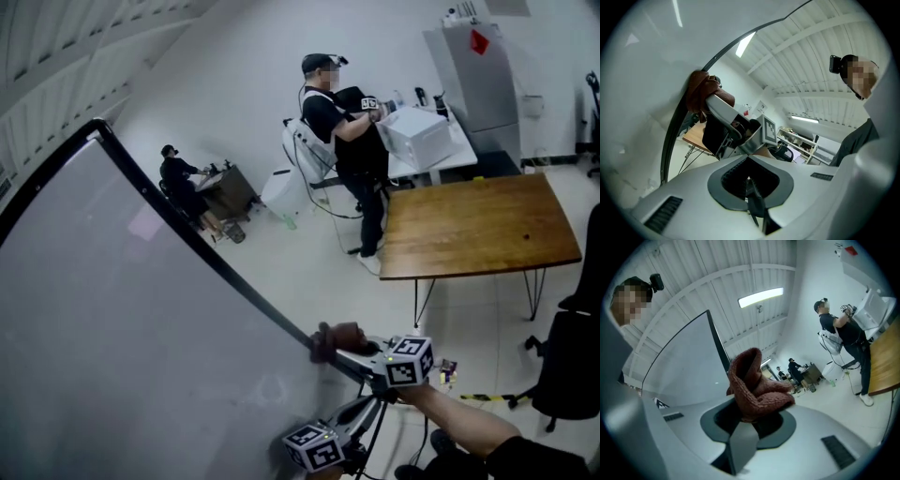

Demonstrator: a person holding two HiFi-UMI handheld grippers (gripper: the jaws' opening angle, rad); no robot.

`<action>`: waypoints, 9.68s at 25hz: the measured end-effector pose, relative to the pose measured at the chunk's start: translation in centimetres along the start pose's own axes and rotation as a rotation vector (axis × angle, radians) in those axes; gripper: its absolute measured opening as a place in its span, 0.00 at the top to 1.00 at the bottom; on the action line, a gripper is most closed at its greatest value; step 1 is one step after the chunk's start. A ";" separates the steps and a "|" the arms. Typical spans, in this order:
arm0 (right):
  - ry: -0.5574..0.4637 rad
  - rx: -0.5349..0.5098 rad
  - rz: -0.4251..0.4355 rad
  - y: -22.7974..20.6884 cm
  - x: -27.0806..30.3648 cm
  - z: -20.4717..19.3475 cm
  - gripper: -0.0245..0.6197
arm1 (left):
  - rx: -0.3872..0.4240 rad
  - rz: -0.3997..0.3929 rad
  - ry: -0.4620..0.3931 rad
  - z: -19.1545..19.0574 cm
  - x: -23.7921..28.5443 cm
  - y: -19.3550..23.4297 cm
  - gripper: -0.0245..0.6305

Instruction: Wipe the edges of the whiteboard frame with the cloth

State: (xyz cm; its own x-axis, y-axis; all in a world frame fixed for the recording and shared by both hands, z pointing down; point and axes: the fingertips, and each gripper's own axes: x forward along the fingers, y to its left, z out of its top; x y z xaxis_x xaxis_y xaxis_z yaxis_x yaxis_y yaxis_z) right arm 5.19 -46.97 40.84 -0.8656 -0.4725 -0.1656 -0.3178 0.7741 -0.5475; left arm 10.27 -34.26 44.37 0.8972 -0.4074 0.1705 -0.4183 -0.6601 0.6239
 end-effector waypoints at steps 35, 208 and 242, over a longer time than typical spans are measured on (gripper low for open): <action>0.148 0.067 -0.014 -7.6 -1.5 -10.9 0.82 | -0.164 0.040 0.046 -5.9 1.8 6.0 0.97; 0.052 0.582 0.185 2.4 -12.5 -12.4 0.83 | -0.375 0.074 -0.350 -7.4 -6.6 1.5 0.97; 0.016 0.383 0.146 17.6 -20.2 -11.3 0.83 | -0.218 -0.300 -0.521 -9.7 -11.1 -12.4 0.97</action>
State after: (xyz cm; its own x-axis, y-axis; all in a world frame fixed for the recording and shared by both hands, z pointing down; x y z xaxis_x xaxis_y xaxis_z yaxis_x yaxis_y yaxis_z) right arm 12.76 -19.06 43.83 -0.8980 -0.3600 -0.2529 -0.0266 0.6182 -0.7855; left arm 6.89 -15.47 42.15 0.7615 -0.5143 -0.3945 -0.0719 -0.6719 0.7371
